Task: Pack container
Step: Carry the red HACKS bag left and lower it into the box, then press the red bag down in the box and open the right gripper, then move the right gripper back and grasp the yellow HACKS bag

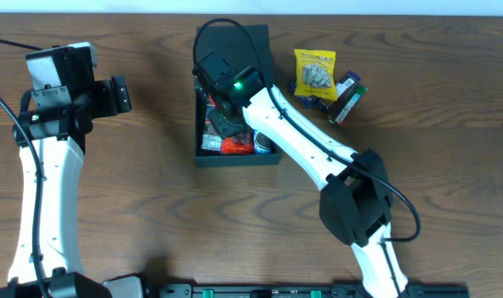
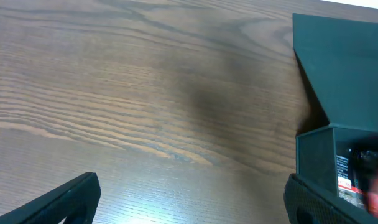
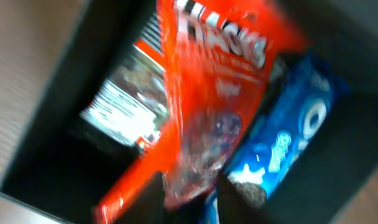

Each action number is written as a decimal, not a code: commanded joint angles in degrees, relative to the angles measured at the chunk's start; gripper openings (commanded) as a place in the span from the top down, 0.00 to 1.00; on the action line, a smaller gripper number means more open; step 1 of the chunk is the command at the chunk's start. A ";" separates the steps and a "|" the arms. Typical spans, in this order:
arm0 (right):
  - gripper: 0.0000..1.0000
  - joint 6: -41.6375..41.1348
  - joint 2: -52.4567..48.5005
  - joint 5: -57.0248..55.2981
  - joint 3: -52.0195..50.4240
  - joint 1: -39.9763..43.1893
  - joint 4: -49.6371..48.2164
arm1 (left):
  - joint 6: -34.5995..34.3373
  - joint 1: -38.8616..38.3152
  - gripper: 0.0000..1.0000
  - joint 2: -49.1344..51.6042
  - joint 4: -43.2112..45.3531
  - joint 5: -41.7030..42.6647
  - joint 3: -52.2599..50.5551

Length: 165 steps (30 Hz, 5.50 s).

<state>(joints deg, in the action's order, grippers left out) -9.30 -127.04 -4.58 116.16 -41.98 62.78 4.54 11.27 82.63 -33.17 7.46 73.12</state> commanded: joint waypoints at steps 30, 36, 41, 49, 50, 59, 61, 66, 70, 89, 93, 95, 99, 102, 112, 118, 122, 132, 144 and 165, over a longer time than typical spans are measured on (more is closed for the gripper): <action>0.99 2.73 -10.86 12.98 0.98 1.03 -3.91 | 0.20 0.39 0.05 0.50 0.04 -0.42 0.24; 0.99 2.78 -9.49 12.98 1.60 1.14 -5.46 | 0.20 0.39 0.05 0.50 0.04 -0.42 0.24; 0.99 3.19 -4.74 11.52 2.40 2.16 -5.35 | 0.20 0.39 0.05 0.50 0.04 -0.42 0.24; 0.99 -0.96 -0.37 -0.98 2.16 6.80 -2.05 | 0.17 0.39 0.05 0.50 0.00 0.02 0.24; 0.99 -1.20 -0.74 -0.94 1.99 7.21 -1.18 | 0.20 0.39 0.05 0.50 0.02 0.11 0.24; 0.99 -1.36 -7.56 1.97 1.79 6.45 1.33 | 0.17 0.39 0.05 0.50 0.00 0.07 0.24; 0.99 -1.36 -8.13 2.03 1.79 6.14 1.25 | 0.17 0.39 0.05 0.50 0.00 0.07 0.24; 0.99 -1.40 -9.03 2.03 1.79 5.66 0.37 | 0.17 0.39 0.05 0.50 0.00 0.07 0.24; 0.99 -1.33 -9.29 3.69 1.79 5.66 -0.44 | 0.17 0.39 0.05 0.50 0.00 0.07 0.24; 0.99 0.13 -9.20 9.09 2.40 5.55 -1.05 | 0.17 0.39 0.05 0.50 -0.02 0.07 0.24; 0.99 0.15 -7.93 9.09 4.15 6.49 0.00 | 0.17 0.39 0.04 0.50 -0.04 0.09 0.24; 0.99 0.17 -6.38 9.09 5.64 7.19 0.33 | 0.17 0.39 0.05 0.50 -0.04 0.07 0.24; 0.75 1.18 -2.60 9.05 9.01 9.20 1.31 | 0.20 0.39 0.05 0.50 -0.24 0.07 0.24; 0.81 1.29 0.39 6.38 10.08 11.39 0.85 | 0.17 0.39 0.05 0.50 -0.68 0.07 0.24; 0.17 1.25 0.09 -3.56 10.10 20.87 -0.44 | 0.20 0.39 0.05 0.50 -1.77 1.14 0.24; 0.07 1.25 -4.61 -3.02 10.03 26.29 -3.91 | 0.15 0.37 0.05 0.50 -1.77 3.10 0.24; 0.08 1.27 -8.44 -1.62 10.05 27.32 -7.56 | -0.15 0.35 0.05 0.50 -1.84 3.10 0.24; 0.04 3.48 -14.80 -5.40 10.05 25.09 -12.46 | -0.92 0.35 0.05 0.50 -2.64 3.10 0.24; 0.19 3.96 -18.21 -11.10 10.05 25.55 -10.88 | -0.90 0.35 0.05 0.50 -2.60 3.08 0.24; 0.99 3.63 -17.55 -11.13 15.93 26.14 -3.32 | -0.87 0.35 0.05 0.50 -2.58 3.08 0.24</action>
<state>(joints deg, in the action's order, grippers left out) -5.43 -144.38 -17.54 129.45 -16.47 57.43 4.29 11.27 82.63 -35.73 10.17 73.12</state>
